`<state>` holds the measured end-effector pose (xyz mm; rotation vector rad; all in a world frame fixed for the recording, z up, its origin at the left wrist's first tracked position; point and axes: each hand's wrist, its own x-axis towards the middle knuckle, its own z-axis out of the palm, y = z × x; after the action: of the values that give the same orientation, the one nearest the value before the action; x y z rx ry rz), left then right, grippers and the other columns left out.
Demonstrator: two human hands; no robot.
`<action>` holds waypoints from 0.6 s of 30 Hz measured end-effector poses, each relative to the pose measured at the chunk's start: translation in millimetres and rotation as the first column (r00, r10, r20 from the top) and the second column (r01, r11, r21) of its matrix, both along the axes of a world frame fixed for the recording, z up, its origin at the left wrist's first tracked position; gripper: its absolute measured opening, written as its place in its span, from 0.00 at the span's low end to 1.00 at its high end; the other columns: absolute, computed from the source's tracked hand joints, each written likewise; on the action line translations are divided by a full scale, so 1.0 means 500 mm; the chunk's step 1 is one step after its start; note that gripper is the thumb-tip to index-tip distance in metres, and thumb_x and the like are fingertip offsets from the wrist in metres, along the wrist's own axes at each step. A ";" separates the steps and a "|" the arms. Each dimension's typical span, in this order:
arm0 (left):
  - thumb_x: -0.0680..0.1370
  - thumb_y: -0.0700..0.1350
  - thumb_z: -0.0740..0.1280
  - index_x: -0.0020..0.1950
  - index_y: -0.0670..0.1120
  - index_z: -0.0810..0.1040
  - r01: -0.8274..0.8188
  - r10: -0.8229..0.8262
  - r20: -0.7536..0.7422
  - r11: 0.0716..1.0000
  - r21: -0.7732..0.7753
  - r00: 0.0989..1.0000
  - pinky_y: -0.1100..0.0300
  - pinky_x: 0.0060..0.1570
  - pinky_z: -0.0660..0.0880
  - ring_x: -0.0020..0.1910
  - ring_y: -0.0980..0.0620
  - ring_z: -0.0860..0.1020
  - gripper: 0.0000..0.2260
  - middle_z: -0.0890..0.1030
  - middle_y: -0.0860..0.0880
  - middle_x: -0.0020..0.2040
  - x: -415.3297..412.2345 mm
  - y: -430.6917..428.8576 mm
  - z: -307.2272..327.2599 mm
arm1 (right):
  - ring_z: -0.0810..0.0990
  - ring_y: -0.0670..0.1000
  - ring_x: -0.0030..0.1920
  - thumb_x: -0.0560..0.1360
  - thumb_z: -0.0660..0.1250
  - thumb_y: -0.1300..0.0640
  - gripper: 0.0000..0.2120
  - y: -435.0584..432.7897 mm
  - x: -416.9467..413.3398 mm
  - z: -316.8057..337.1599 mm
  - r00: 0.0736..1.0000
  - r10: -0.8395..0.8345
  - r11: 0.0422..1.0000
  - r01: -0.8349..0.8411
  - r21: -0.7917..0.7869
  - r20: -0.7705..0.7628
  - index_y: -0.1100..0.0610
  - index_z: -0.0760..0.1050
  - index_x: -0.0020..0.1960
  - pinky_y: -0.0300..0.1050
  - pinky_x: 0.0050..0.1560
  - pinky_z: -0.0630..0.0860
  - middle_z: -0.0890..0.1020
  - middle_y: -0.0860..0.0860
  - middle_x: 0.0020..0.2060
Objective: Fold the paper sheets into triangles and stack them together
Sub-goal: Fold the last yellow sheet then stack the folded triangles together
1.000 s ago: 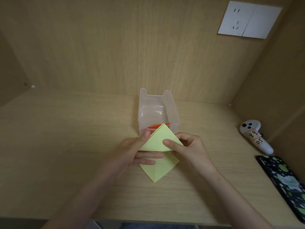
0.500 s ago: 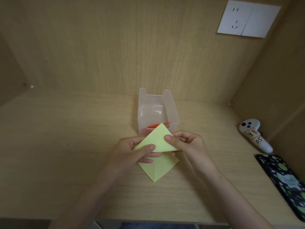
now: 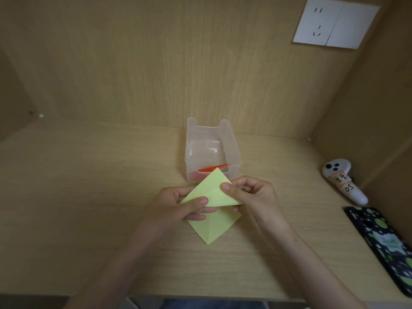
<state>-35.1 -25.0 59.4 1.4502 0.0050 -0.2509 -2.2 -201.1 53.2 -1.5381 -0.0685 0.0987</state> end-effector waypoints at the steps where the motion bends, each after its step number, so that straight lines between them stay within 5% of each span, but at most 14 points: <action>1: 0.74 0.37 0.68 0.52 0.45 0.79 0.000 0.000 -0.001 1.000 0.002 1.000 0.68 0.37 0.79 0.43 0.53 0.84 0.09 0.86 0.50 0.43 0.000 0.000 -0.001 | 0.76 0.44 0.28 0.69 0.73 0.63 0.05 0.000 0.000 0.000 1.000 0.001 1.000 -0.001 0.000 0.002 0.64 0.78 0.39 0.35 0.26 0.71 0.81 0.52 0.29; 7: 0.73 0.37 0.70 0.51 0.45 0.81 0.016 -0.015 -0.029 0.999 0.040 0.999 0.66 0.38 0.80 0.43 0.52 0.84 0.08 0.86 0.50 0.43 0.001 0.000 0.006 | 0.76 0.44 0.28 0.69 0.73 0.63 0.05 0.001 0.000 -0.002 1.000 0.004 1.000 -0.004 -0.008 -0.006 0.63 0.78 0.39 0.35 0.26 0.71 0.80 0.52 0.29; 13: 0.68 0.37 0.75 0.49 0.45 0.81 -0.027 0.029 -0.003 0.969 0.246 1.000 0.66 0.34 0.78 0.39 0.54 0.84 0.12 0.86 0.50 0.38 0.008 -0.010 0.014 | 0.76 0.45 0.28 0.68 0.73 0.63 0.05 0.002 0.000 -0.002 1.000 0.011 1.000 -0.011 -0.015 0.024 0.62 0.78 0.37 0.36 0.27 0.71 0.80 0.54 0.30; 18: 0.66 0.40 0.76 0.43 0.48 0.84 -0.074 0.068 0.030 0.938 0.338 0.997 0.61 0.43 0.80 0.40 0.54 0.84 0.08 0.85 0.50 0.36 0.008 -0.013 0.005 | 0.75 0.46 0.28 0.67 0.74 0.63 0.06 0.002 0.001 -0.005 0.999 0.019 1.000 -0.018 -0.019 0.040 0.65 0.78 0.39 0.36 0.27 0.71 0.79 0.55 0.30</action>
<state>-31.1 -31.7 61.9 1.7920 0.0898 -0.1836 -1.8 -200.0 50.6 -1.5582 -0.1140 0.0838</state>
